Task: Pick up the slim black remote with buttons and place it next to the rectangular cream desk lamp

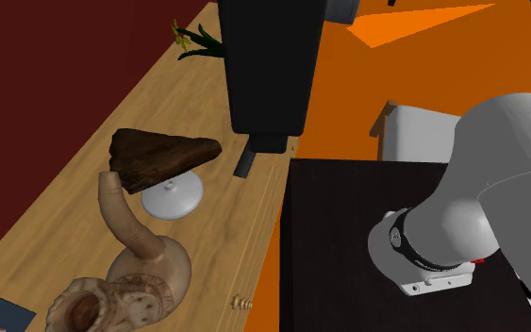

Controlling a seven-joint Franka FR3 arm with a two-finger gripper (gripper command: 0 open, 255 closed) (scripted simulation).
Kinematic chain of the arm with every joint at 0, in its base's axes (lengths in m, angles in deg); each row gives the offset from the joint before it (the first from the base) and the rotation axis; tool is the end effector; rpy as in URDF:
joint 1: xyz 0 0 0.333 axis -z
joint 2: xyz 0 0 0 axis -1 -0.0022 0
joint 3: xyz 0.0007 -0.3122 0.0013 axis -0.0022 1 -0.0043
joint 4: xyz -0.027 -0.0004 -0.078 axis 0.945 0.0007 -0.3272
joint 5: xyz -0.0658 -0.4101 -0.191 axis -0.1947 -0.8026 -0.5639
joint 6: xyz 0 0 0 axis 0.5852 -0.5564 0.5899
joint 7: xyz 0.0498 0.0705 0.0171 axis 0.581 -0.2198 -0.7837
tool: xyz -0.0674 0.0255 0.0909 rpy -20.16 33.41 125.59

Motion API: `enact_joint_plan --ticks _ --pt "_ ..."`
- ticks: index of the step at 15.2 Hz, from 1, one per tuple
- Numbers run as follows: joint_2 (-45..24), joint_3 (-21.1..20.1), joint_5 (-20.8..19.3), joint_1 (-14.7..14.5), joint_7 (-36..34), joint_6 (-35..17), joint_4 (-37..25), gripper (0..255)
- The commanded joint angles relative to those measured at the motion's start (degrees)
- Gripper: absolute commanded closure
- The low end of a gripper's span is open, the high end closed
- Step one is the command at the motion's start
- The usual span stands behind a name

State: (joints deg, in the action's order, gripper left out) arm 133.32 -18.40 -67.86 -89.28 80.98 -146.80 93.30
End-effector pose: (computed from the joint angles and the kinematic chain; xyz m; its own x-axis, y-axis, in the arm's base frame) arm 0.3777 -0.0073 0.6098 0.9999 -0.0131 0.0091 -0.0129 -0.9996 -0.0268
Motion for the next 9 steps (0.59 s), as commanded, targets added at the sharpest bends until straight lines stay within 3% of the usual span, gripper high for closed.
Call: enact_joint_plan --ticks 1,9 --pt "0.0 0.0 0.0 0.0 0.0 0.0 0.0 0" --pt "6.21 7.96 -7.01 -1.5 17.46 -10.98 16.41 0"
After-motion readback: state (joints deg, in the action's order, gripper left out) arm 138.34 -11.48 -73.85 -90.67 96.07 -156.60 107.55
